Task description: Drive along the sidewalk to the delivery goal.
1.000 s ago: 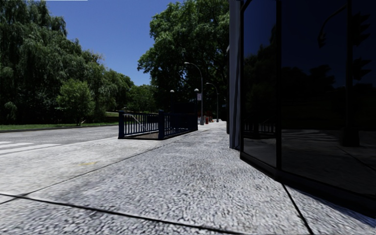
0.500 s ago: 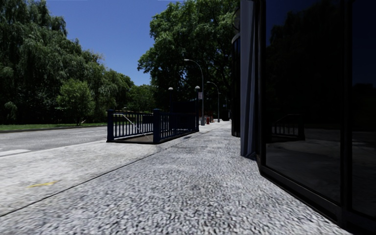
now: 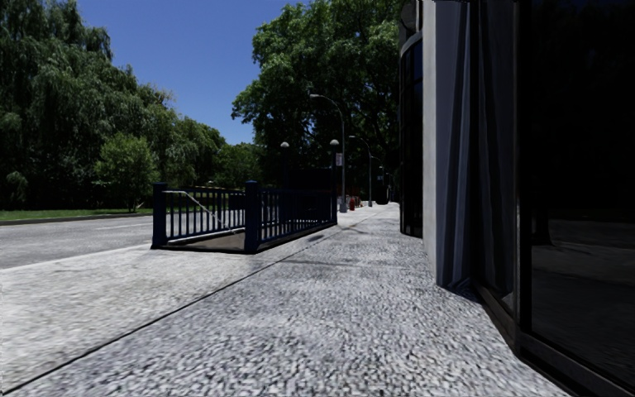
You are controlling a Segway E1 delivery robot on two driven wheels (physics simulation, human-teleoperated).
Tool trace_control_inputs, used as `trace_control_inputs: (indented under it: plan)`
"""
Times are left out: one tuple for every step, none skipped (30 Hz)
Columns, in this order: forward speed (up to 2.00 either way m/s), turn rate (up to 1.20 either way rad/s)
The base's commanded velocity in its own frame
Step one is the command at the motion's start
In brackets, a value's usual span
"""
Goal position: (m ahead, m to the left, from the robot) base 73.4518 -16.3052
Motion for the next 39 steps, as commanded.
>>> trace_control_inputs:
  plan:
    - [2.0, 0.0]
    - [2.0, 0.0]
    - [2.0, 0.0]
    - [2.0, 0.0]
    - [2.0, 0.0]
    - [2.0, -0.01]
    - [2.0, -0.01]
    - [2.0, -0.05]
    - [2.0, -0.06]
    - [2.0, -0.07]
    - [2.0, -0.08]
    - [2.0, -0.08]
    - [2.0, -0.08]
    - [2.0, -0.09]
    - [2.0, -0.1]
    - [2.0, -0.1]
    - [2.0, -0.11]
    - [2.0, -0.12]
    - [2.0, -0.15]
    - [2.0, -0.21]
    - [2.0, -0.21]
    - [2.0, -0.23]
    - [2.0, -0.24]
    - [2.0, -0.24]
    - [2.0, -0.24]
    - [2.0, -0.26]
    - [2.0, -0.27]
    - [2.0, -0.34]
    - [2.0, -0.41]
    - [2.0, -0.41]
    - [2.0, -0.43]
    - [2.0, -0.43]
    - [2.0, -0.43]
    - [2.0, -0.43]
    - [2.0, -0.43]
    - [2.0, -0.43]
    - [2.0, -0.43]
    - [2.0, -0.43]
    - [2.0, -0.43]
